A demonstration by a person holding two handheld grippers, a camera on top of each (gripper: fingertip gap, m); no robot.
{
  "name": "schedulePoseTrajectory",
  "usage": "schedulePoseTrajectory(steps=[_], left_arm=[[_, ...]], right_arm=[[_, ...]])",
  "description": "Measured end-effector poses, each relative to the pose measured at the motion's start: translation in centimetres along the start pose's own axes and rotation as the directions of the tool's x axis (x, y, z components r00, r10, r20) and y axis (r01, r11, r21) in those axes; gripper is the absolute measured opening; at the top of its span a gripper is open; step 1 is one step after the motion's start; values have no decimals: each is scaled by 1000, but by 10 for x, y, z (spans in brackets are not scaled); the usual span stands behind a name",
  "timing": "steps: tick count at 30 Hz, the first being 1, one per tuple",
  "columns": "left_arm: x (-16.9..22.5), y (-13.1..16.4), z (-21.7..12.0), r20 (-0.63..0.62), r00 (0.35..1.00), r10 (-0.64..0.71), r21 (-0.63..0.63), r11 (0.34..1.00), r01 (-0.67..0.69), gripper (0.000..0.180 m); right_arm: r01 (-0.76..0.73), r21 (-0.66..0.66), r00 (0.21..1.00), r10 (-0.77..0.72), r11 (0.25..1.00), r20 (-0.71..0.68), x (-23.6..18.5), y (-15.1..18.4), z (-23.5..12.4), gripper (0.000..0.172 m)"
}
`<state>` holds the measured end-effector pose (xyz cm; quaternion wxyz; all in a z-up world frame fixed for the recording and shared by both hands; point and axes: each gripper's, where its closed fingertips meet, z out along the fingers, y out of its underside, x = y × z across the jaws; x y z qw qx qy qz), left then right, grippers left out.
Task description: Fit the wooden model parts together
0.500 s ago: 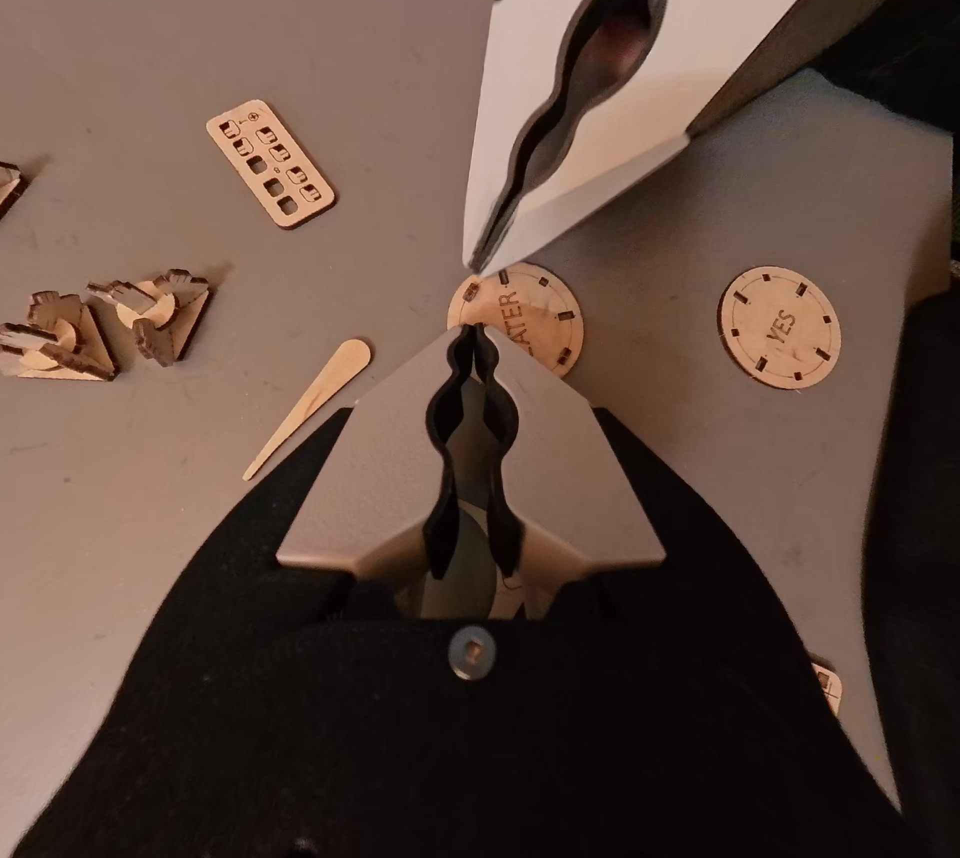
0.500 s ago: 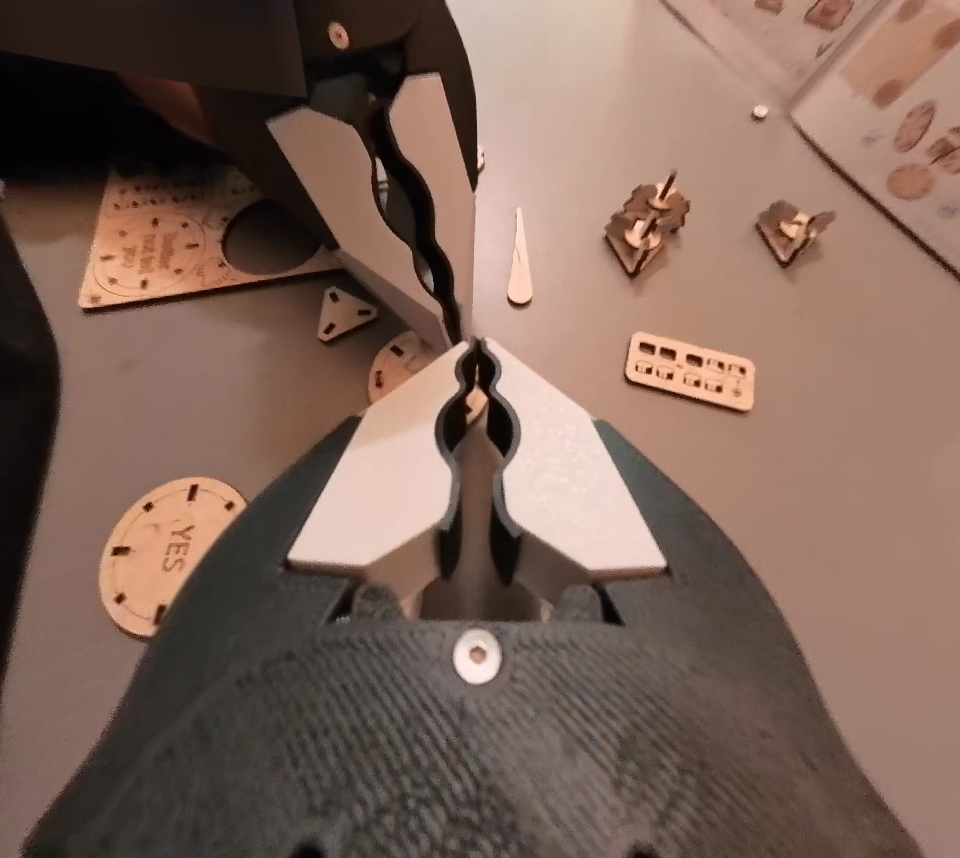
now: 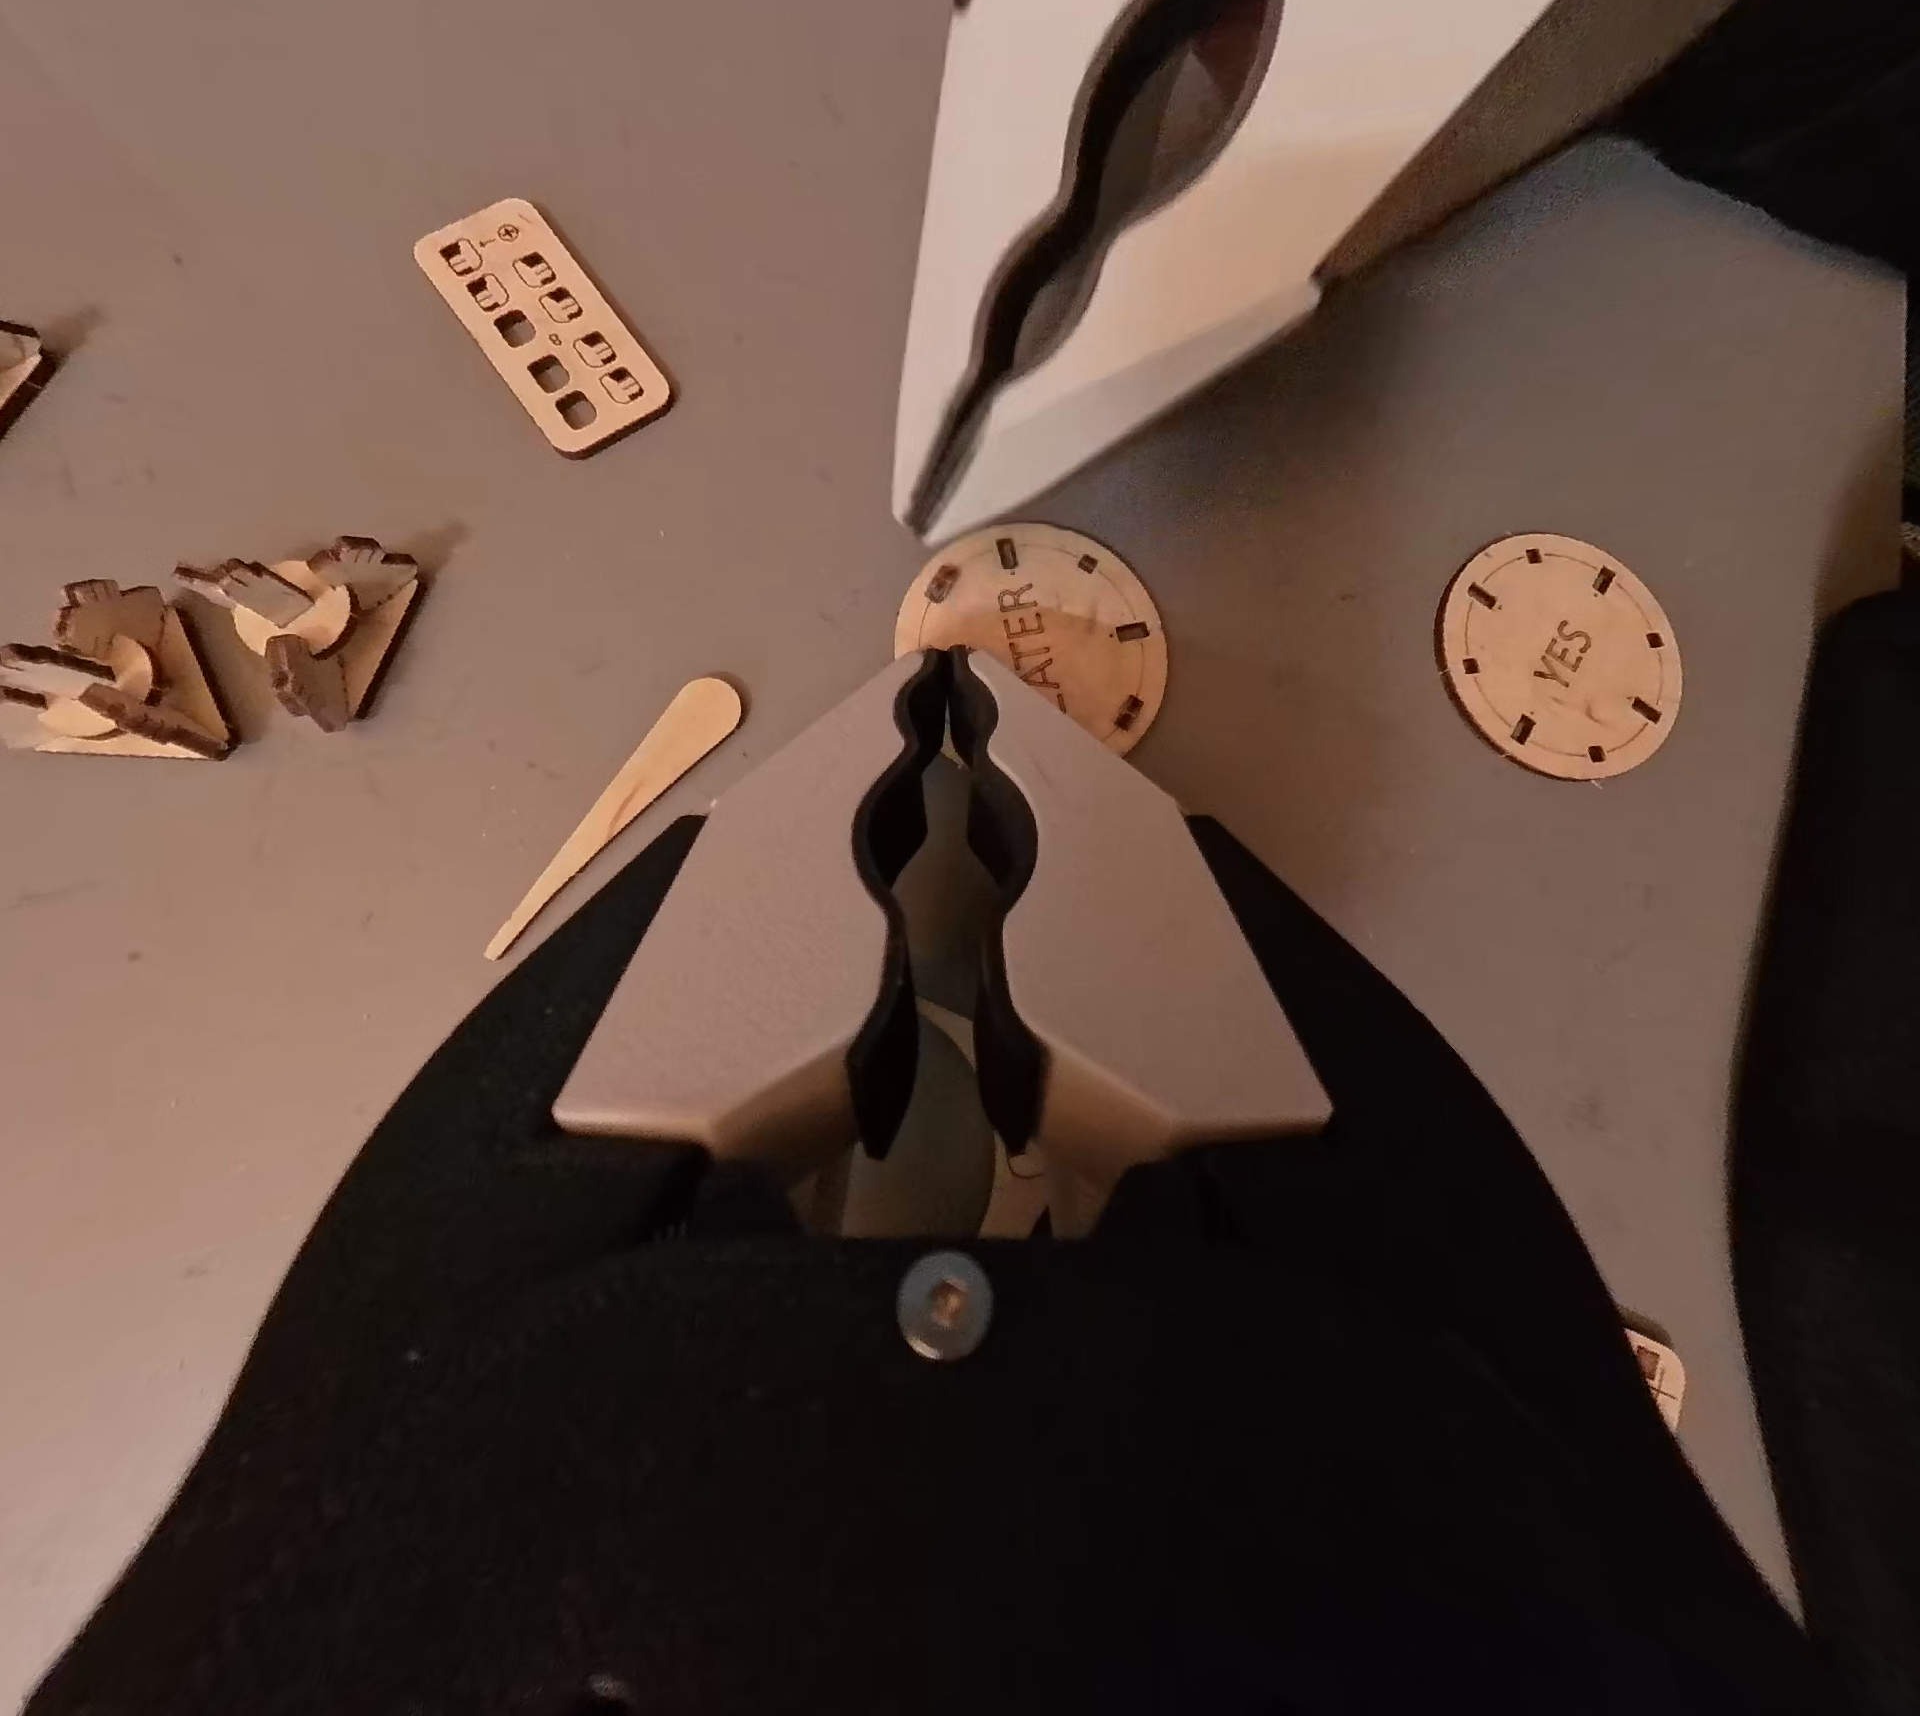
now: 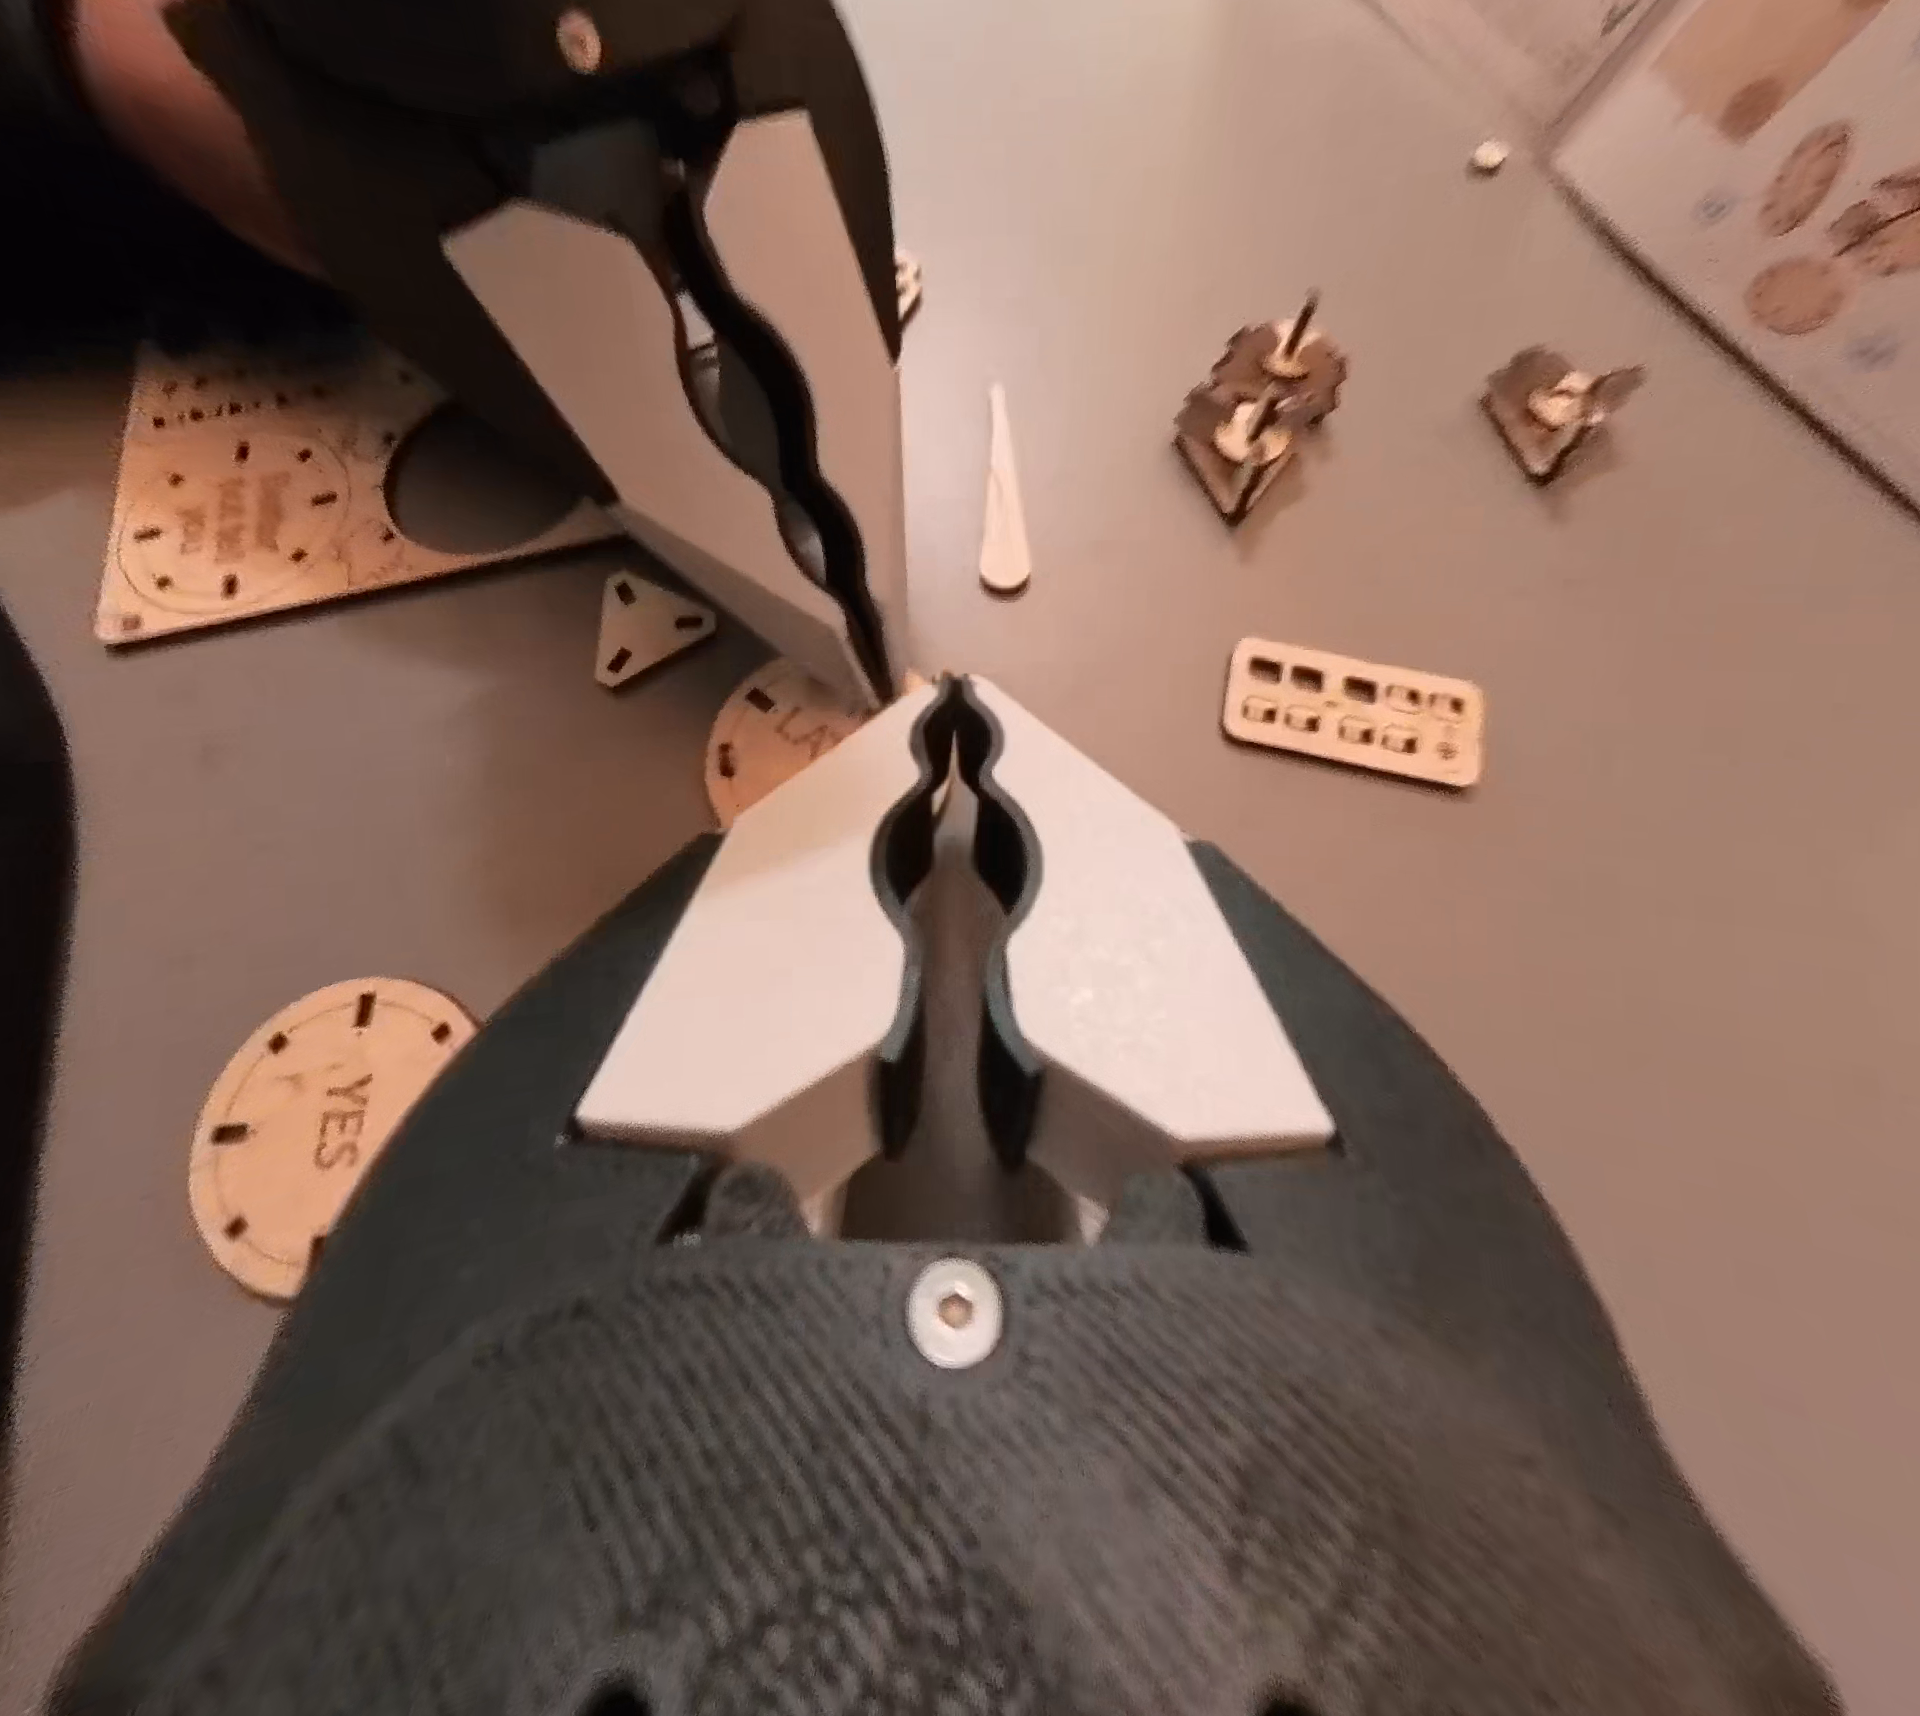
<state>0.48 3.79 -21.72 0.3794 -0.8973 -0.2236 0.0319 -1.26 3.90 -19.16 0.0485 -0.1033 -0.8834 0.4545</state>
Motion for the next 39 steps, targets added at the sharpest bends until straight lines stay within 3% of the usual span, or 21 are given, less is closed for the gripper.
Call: schedulePoseTrajectory(steps=[2,5,9,13,17,20,25,29,33,36,39], left_arm=[[0,0,0,0,1000,0,0,1000,0,1],[0,0,0,-2,1000,-2,0,1000,2,1],[0,0,0,0,1000,0,0,1000,0,1],[0,0,0,-2,1000,-2,0,1000,2,1],[0,0,0,-1,1000,-2,0,1000,2,1],[0,0,0,-3,1000,-3,0,1000,3,1],[0,0,0,-2,1000,-3,0,1000,3,1],[0,0,0,-4,1000,-4,0,1000,4,1],[0,0,0,-4,1000,-4,0,1000,4,1],[0,0,0,-7,1000,-11,1,1000,11,1],[0,0,0,-6,1000,-10,0,1000,10,1]], right_arm=[[-20,32,1000,19,999,11,-1,-5,-2,0],[4,-70,999,-2,998,33,-6,14,9,0],[-40,32,998,39,999,46,-6,-6,-1,0],[-36,-65,999,38,997,32,-3,14,8,0],[-62,32,998,62,998,22,1,-5,-2,0],[-51,-68,998,54,996,42,-4,14,8,0],[-70,27,997,70,997,18,2,-4,0,0],[-57,-83,998,57,995,5,2,17,12,0],[-68,27,998,68,997,-1,4,-6,1,0],[-57,-86,998,60,995,31,-3,15,12,0],[-43,-34,999,43,998,-5,3,5,7,0]])
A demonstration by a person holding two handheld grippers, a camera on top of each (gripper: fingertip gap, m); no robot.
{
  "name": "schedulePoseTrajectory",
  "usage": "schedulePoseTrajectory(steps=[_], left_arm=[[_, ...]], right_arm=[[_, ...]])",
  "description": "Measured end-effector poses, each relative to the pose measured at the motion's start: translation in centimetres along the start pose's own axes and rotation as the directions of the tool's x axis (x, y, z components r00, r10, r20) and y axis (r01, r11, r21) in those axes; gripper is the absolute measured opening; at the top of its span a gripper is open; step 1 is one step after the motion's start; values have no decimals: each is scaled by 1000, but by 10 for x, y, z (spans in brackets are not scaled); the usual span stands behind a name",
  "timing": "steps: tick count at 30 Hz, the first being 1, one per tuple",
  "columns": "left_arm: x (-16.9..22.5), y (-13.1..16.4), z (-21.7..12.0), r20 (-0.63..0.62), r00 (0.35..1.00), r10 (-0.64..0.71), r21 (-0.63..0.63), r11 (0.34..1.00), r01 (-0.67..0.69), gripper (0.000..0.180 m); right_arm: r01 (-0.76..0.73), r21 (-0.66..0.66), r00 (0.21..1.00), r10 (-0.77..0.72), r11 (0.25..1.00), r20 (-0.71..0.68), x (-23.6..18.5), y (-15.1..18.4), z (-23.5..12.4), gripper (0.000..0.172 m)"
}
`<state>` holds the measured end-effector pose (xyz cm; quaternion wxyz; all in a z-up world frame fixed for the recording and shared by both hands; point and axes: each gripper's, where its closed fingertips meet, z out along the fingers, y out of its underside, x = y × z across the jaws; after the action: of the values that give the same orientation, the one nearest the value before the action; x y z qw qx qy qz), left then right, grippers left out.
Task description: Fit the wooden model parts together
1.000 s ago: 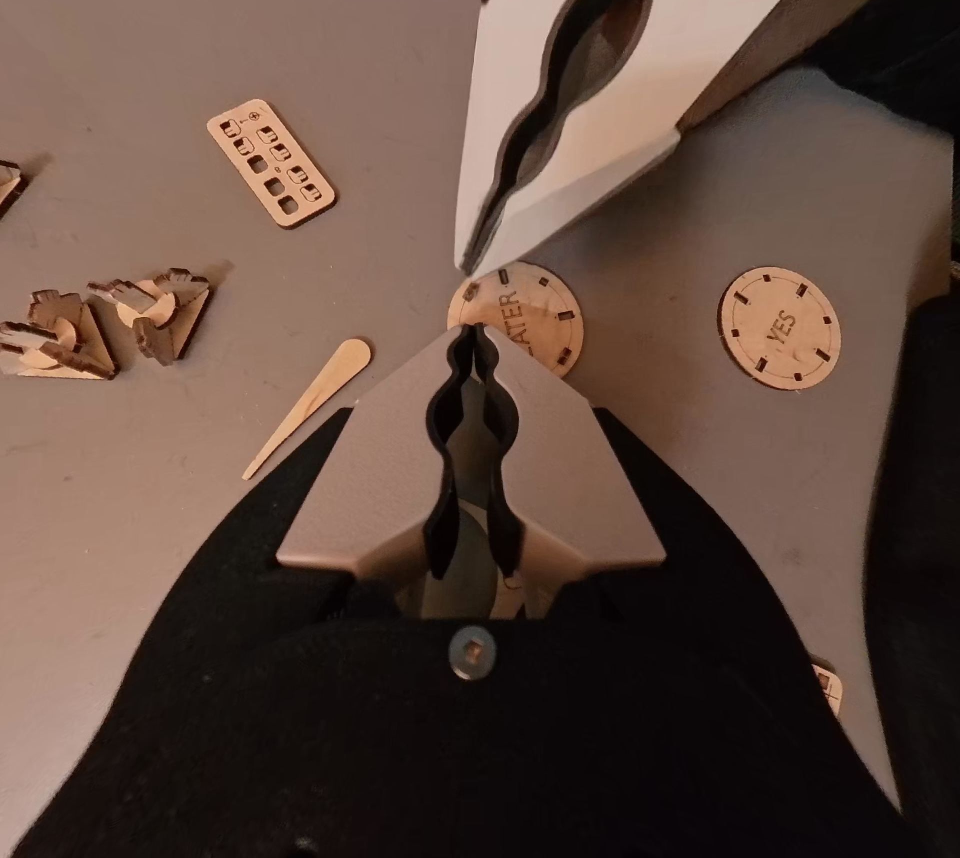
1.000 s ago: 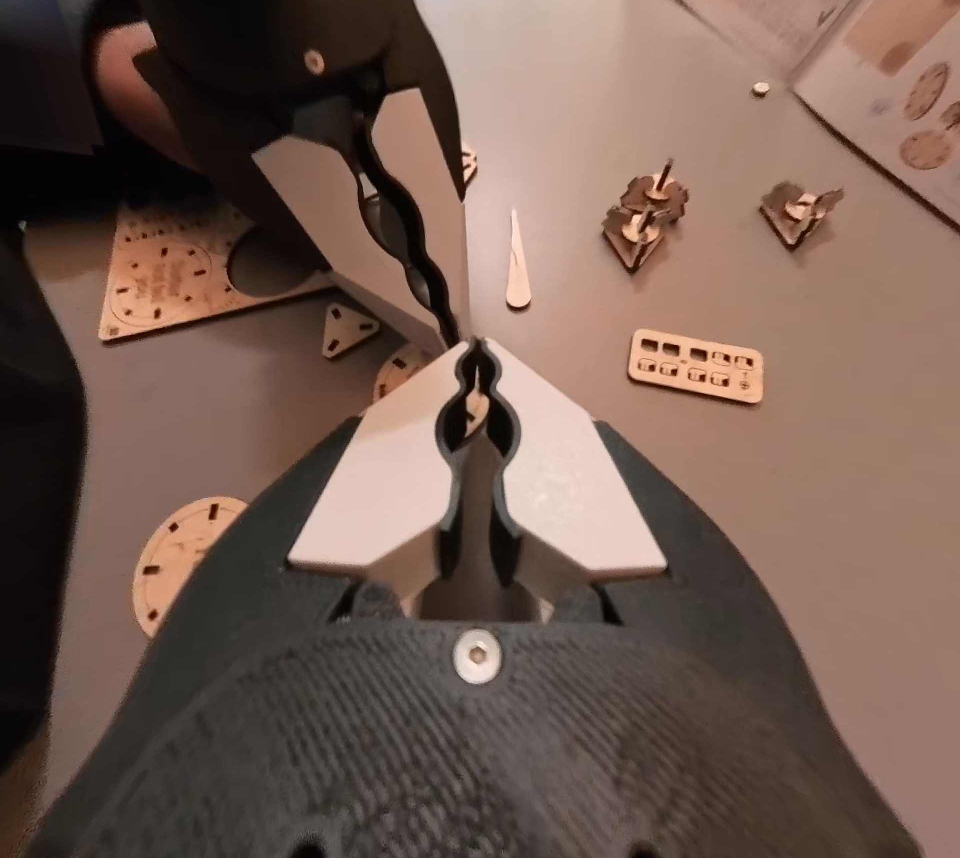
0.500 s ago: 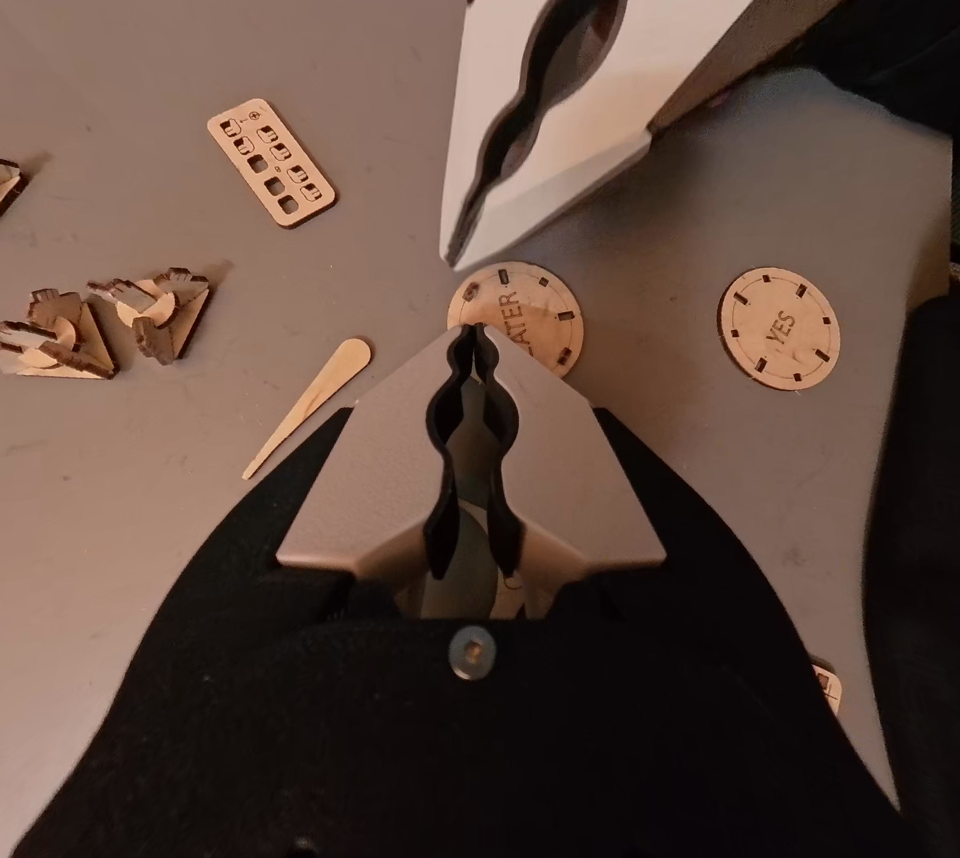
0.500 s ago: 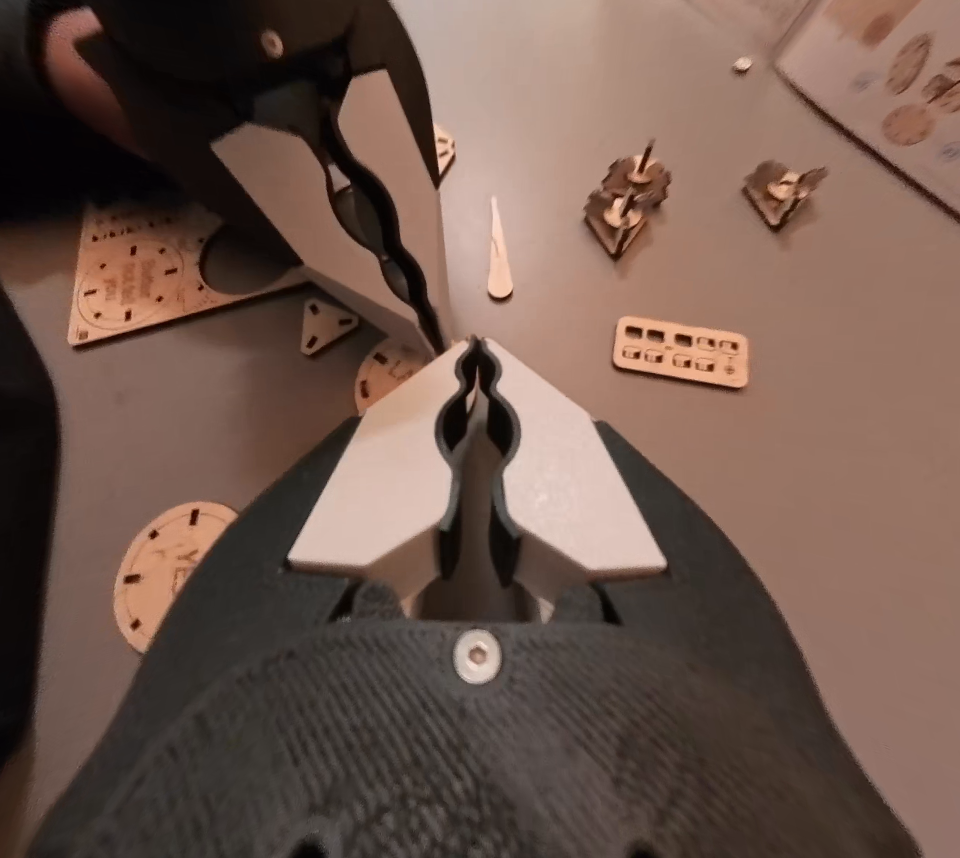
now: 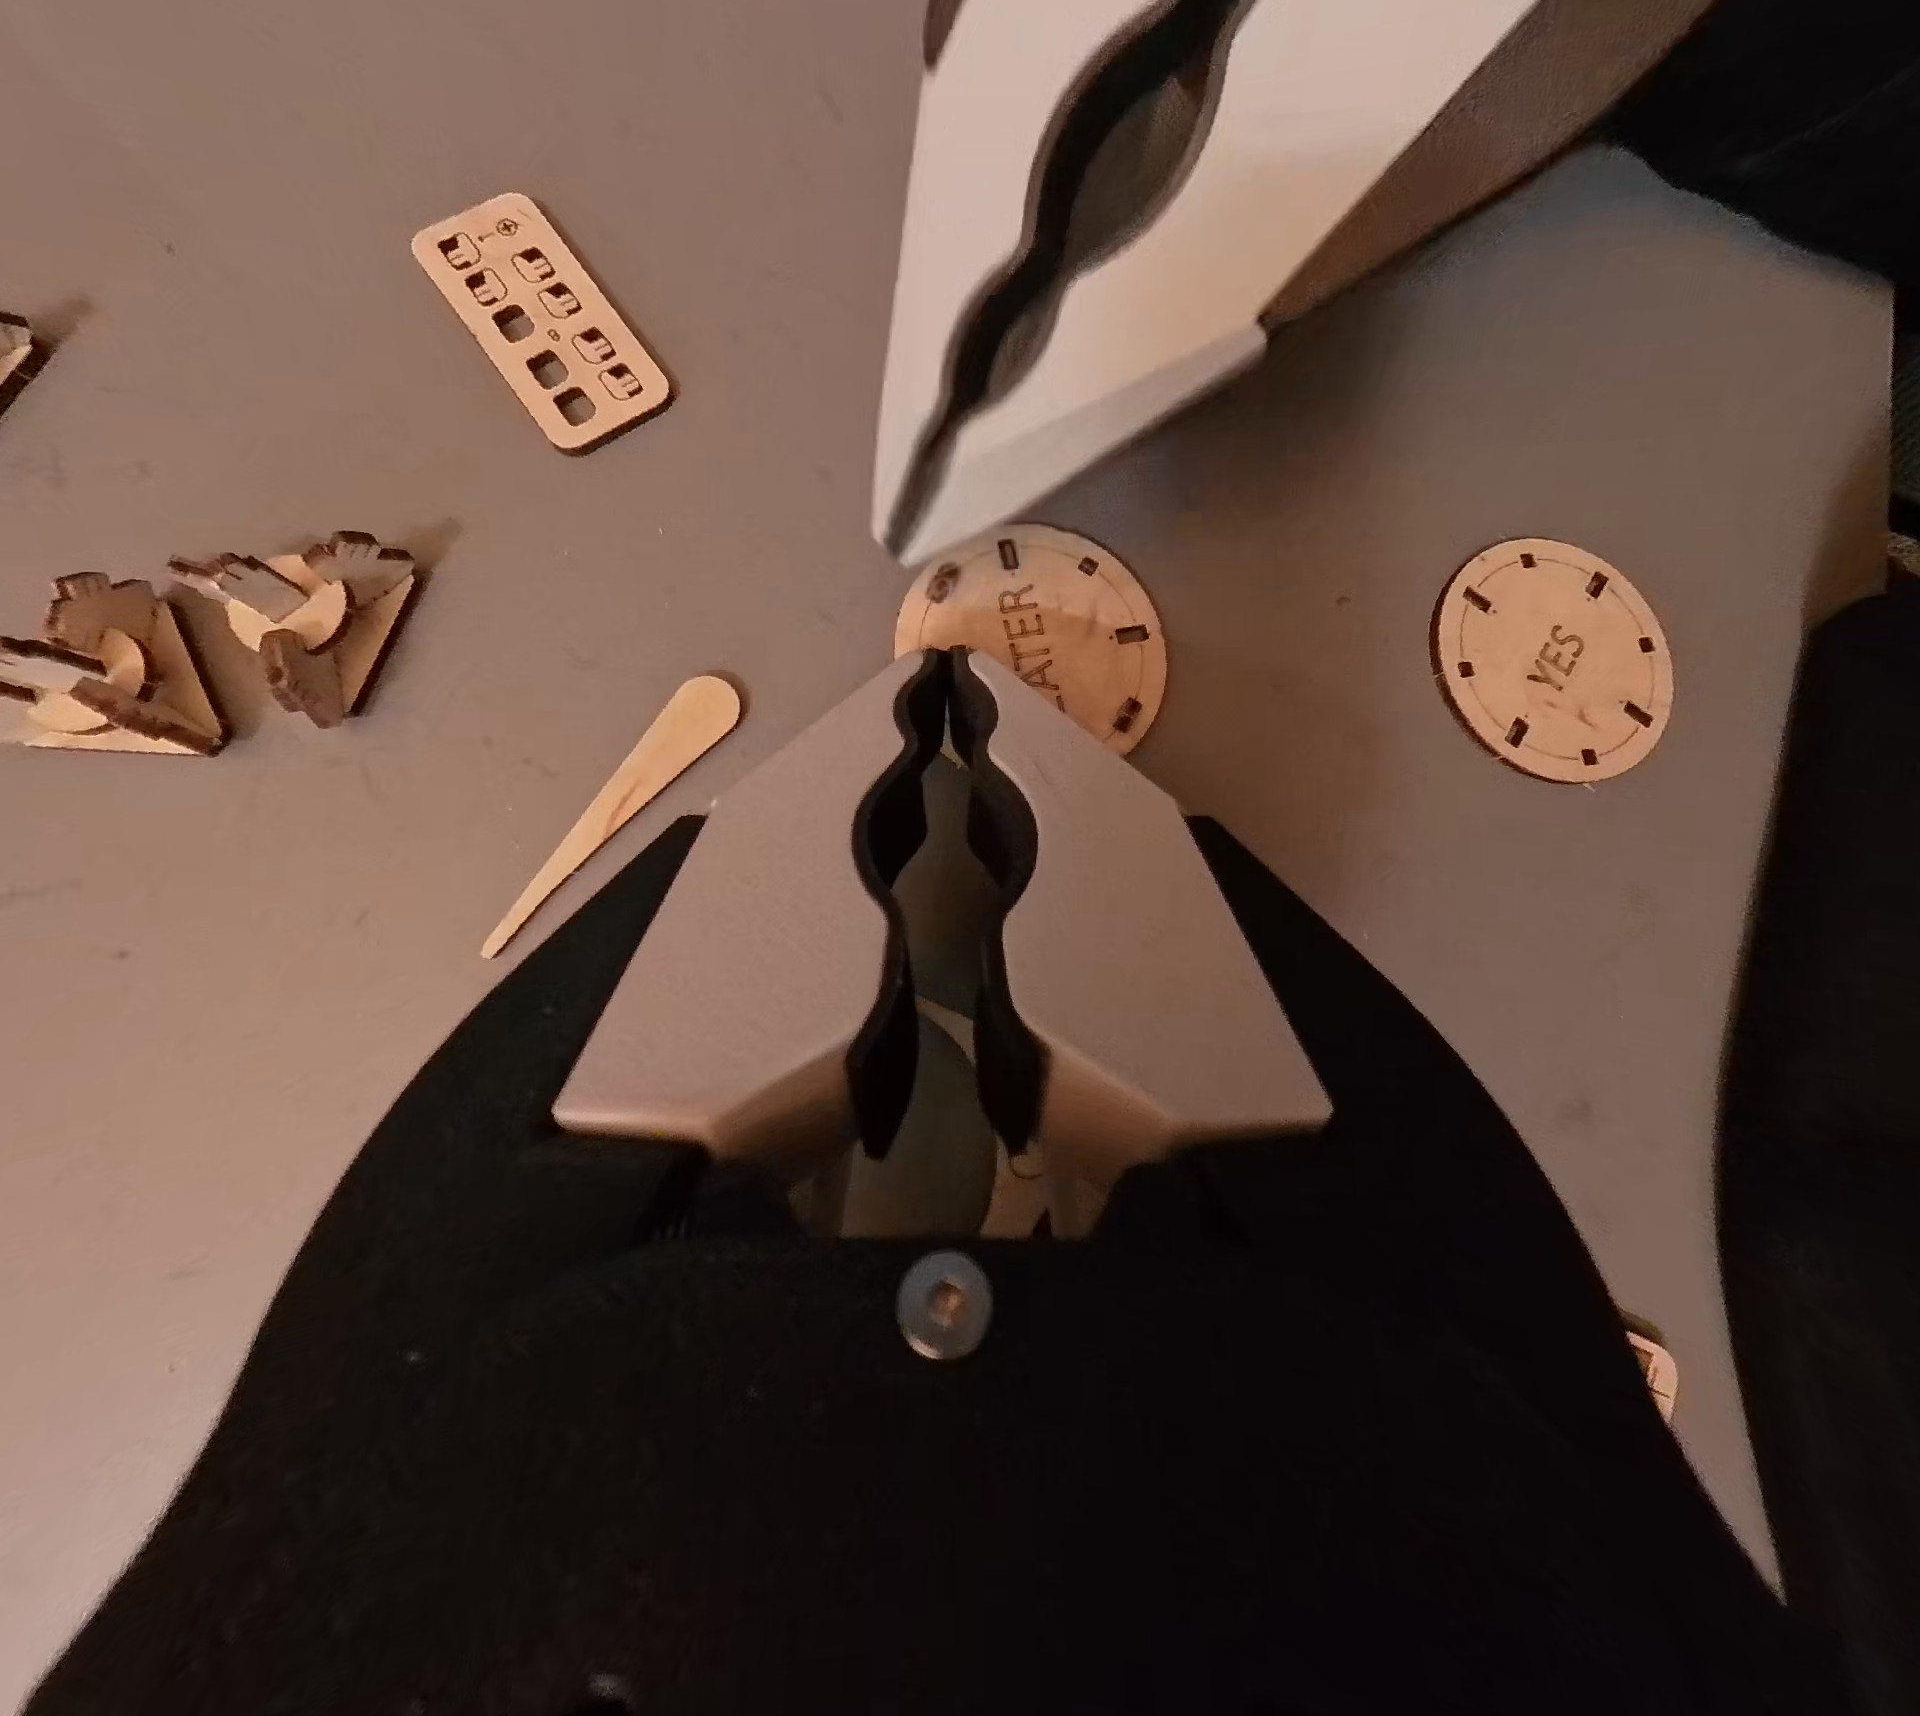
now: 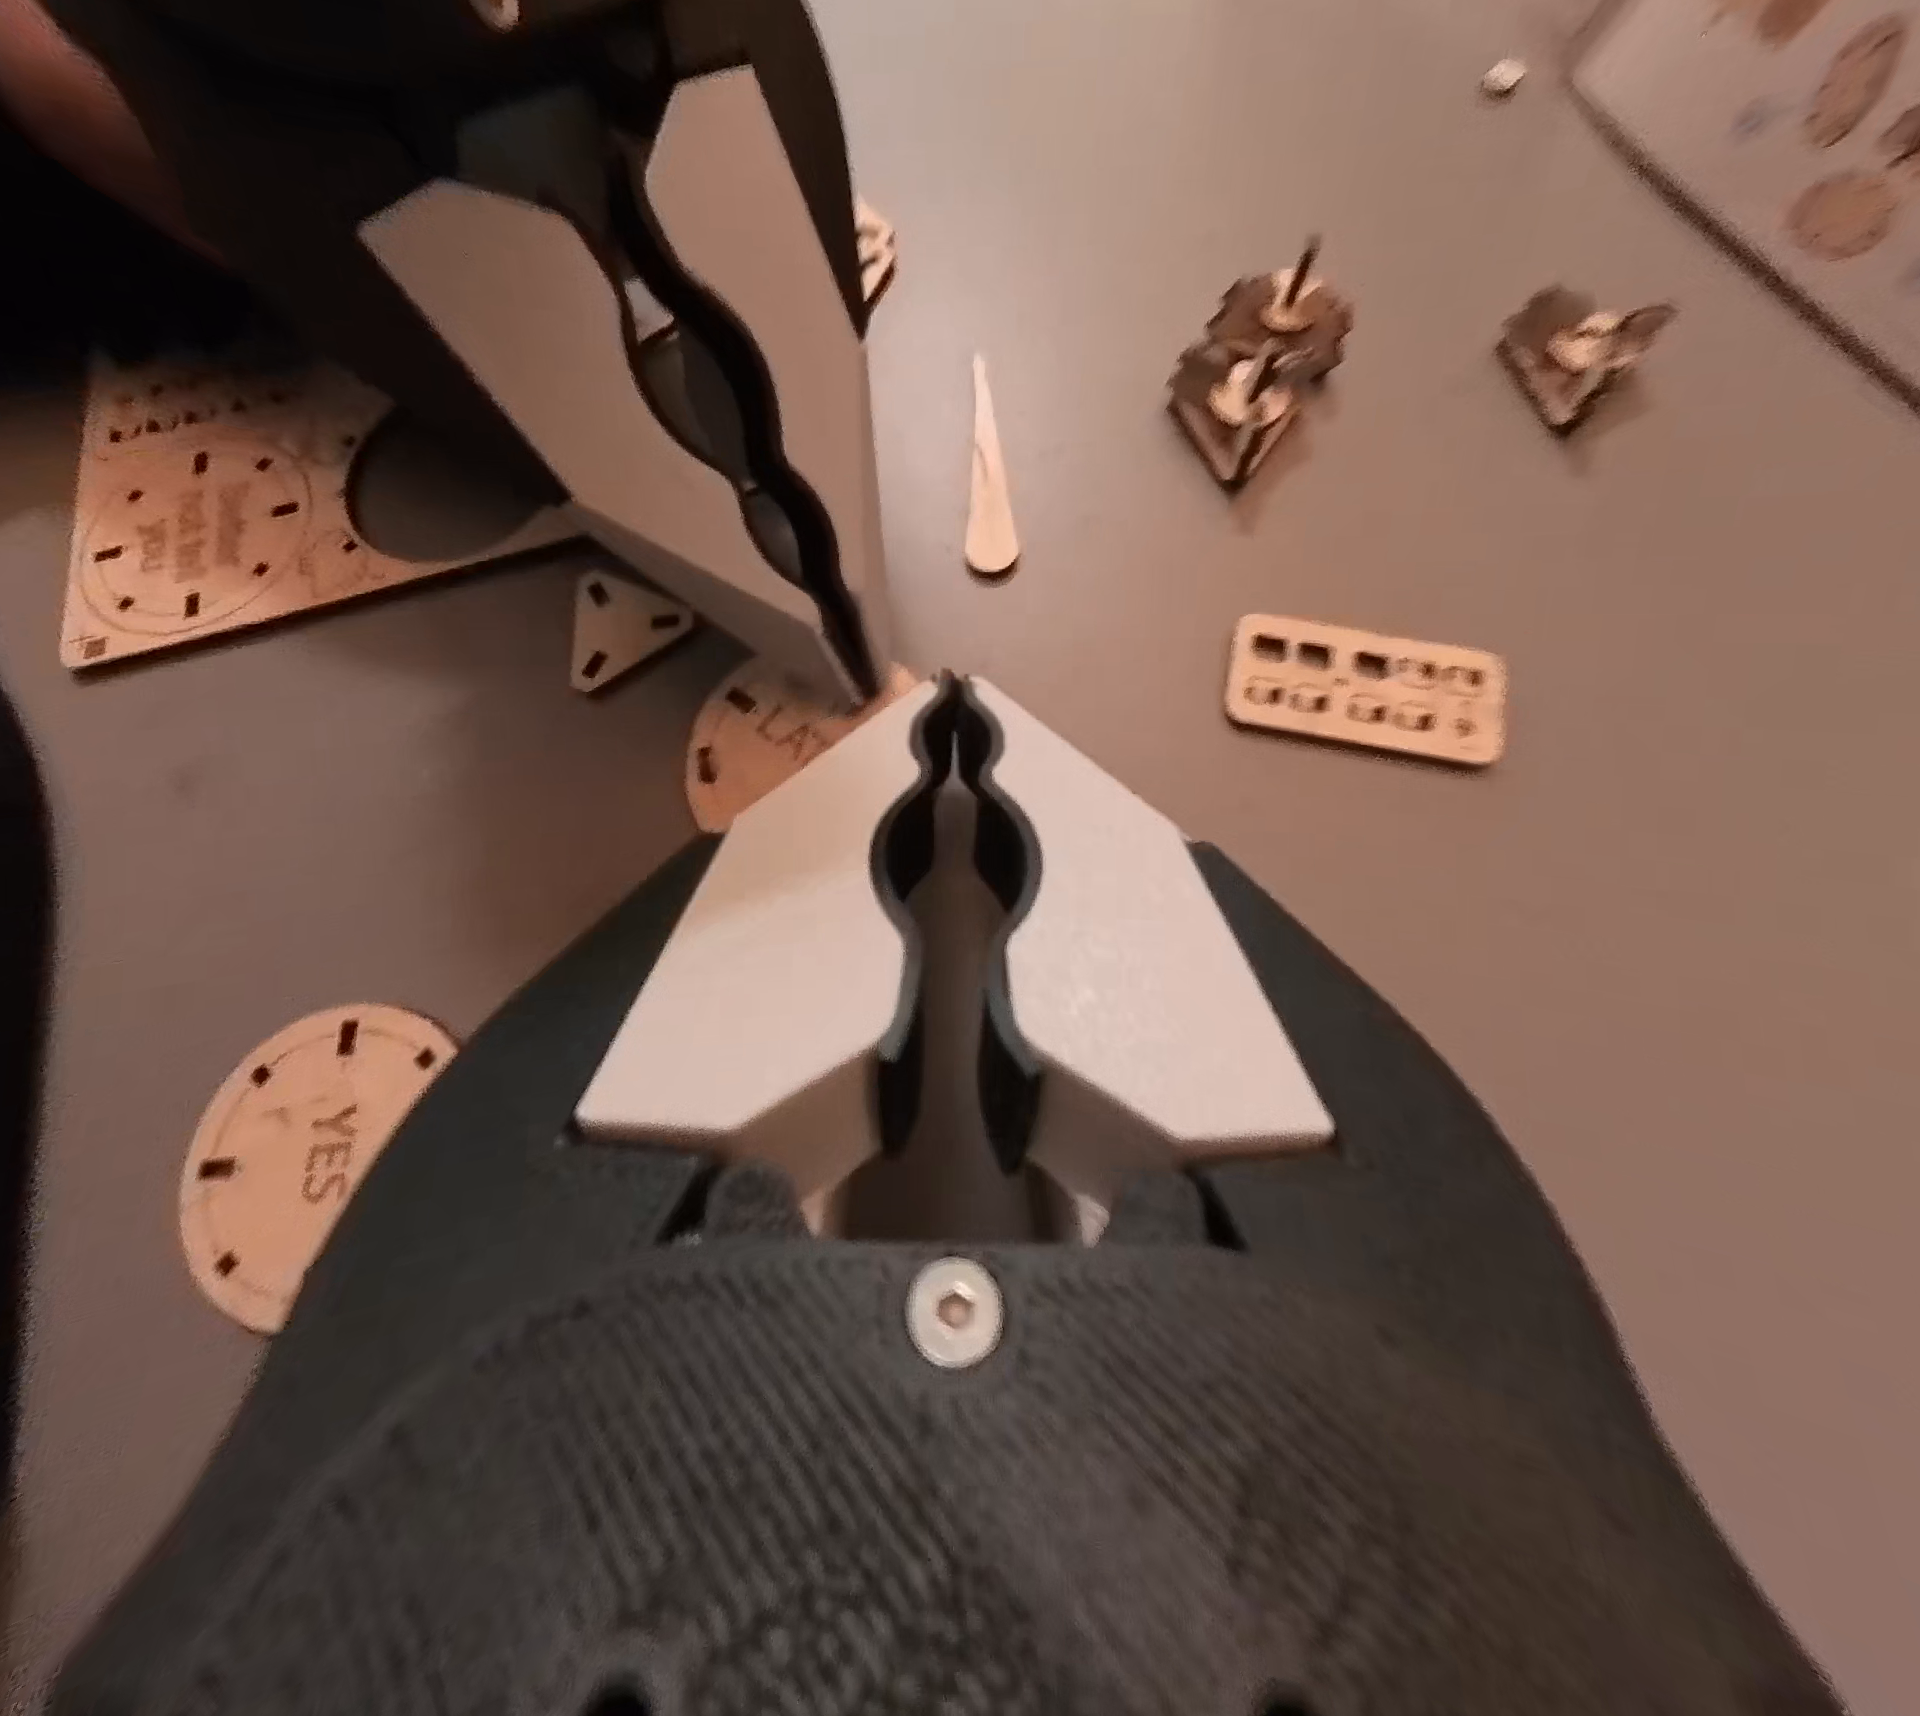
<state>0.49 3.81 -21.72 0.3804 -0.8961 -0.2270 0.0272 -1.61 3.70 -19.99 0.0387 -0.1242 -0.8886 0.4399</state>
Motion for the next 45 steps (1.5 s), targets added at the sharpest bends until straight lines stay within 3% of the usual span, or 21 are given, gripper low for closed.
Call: schedulePoseTrajectory(steps=[3,6,10,14,18,22,27,30,35,38,43,45], left_arm=[[0,0,0,1,1000,1,0,1000,-1,1],[0,0,0,-2,1000,-2,0,1000,2,1],[0,0,0,-1,1000,0,0,1000,0,1],[0,0,0,-2,1000,-2,0,1000,2,1],[0,0,0,-1,1000,0,0,1000,0,1],[0,0,0,-3,1000,-2,0,1000,2,1],[0,0,0,-1,1000,0,0,1000,0,1],[0,0,0,-3,1000,-3,0,1000,3,1],[0,0,0,-3,1000,-4,0,1000,4,1],[0,0,0,-5,1000,-6,1,1000,6,1],[0,0,0,-4,1000,-6,0,1000,6,1],[0,0,0,-4,1000,-6,1,1000,6,1]], right_arm=[[-28,51,999,27,998,23,-2,-9,-5,0],[-14,-45,999,15,999,31,-4,10,5,0],[-34,47,999,33,998,34,-1,-7,-6,0],[-34,-29,996,36,999,77,-8,7,1,0],[-50,55,998,48,997,42,-1,-8,-8,0],[-39,-38,995,42,999,90,-10,9,2,0],[-72,69,996,68,995,49,0,-10,-10,0],[-67,-34,993,70,997,92,-9,9,1,0],[-97,107,993,89,990,76,-2,-17,-15,0],[-71,-24,993,73,997,98,-10,8,1,0],[-84,105,995,78,991,63,-2,-18,-14,0],[-68,21,995,66,997,74,-6,-2,-4,0]])
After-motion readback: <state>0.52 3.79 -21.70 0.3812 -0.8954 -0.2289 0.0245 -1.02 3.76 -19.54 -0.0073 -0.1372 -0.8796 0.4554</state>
